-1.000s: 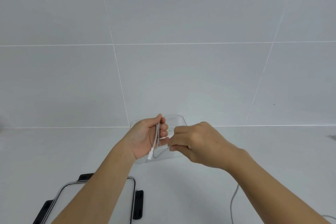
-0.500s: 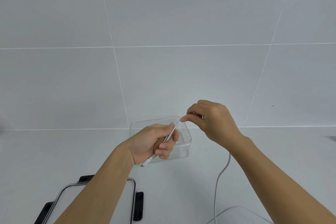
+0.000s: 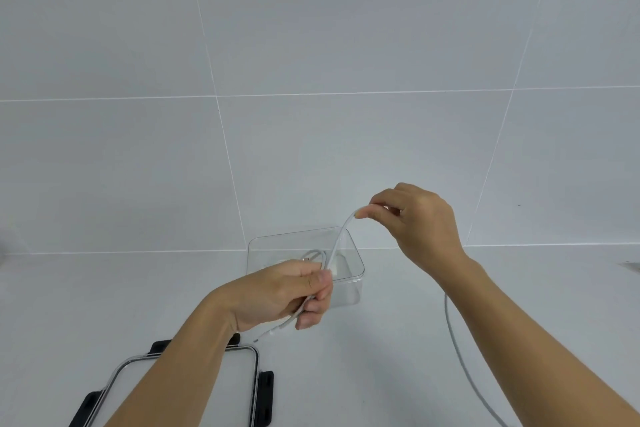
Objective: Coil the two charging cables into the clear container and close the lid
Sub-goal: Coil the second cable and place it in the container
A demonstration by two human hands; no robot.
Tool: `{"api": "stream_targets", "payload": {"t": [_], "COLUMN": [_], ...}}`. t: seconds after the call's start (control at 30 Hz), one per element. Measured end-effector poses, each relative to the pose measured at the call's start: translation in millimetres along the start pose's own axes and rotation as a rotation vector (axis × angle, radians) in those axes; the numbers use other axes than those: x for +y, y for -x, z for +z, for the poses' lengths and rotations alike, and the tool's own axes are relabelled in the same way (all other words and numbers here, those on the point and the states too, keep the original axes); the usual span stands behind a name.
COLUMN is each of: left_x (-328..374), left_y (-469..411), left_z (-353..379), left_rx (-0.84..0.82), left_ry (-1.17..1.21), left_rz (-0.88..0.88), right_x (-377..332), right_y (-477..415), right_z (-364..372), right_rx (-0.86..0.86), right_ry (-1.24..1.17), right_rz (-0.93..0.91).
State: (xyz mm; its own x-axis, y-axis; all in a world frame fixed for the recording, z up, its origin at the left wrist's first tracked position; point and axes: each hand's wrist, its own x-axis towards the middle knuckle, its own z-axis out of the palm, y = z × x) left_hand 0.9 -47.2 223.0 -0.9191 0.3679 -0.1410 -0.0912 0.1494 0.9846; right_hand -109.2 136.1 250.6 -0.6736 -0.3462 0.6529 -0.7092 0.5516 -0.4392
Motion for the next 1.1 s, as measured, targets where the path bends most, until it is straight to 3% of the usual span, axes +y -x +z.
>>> {"api": "stream_targets", "payload": {"t": [0.1,0.2,0.37,0.53,0.67,0.77,0.9,1.1], "left_x": [0,-5,-12,0,6,6,-2,-15], "left_y": [2,6,10,15,16,16,11,4], "left_z": [-3,-12,-30,-31,-34,-37,-44,-60], "left_rx": [0.025,0.015,-0.35,-0.312,-0.22,-0.169,-0.159,-0.11], "left_ry": [0.092,0.351,0.816,0.849,0.884,0.928,0.972,1.033], "left_rz": [0.037,0.142,0.328,0.49,0.488,0.465,0.411,0.394], "right_x": [7,21,53,70,68,44,0,-48], "right_y": [1,2,10,23,41,47,60,77], "right_z": [5,16,28,47,60,56,47,38], "right_rx": [0.01,0.018,-0.109,-0.315,-0.501,-0.732,-1.001,-1.129], "right_ry": [-0.021,-0.006,-0.174,-0.235,0.174,0.463,0.529,0.527], "right_rz": [0.052,0.077,0.282,0.417,0.169,-0.089,-0.312,-0.597]}}
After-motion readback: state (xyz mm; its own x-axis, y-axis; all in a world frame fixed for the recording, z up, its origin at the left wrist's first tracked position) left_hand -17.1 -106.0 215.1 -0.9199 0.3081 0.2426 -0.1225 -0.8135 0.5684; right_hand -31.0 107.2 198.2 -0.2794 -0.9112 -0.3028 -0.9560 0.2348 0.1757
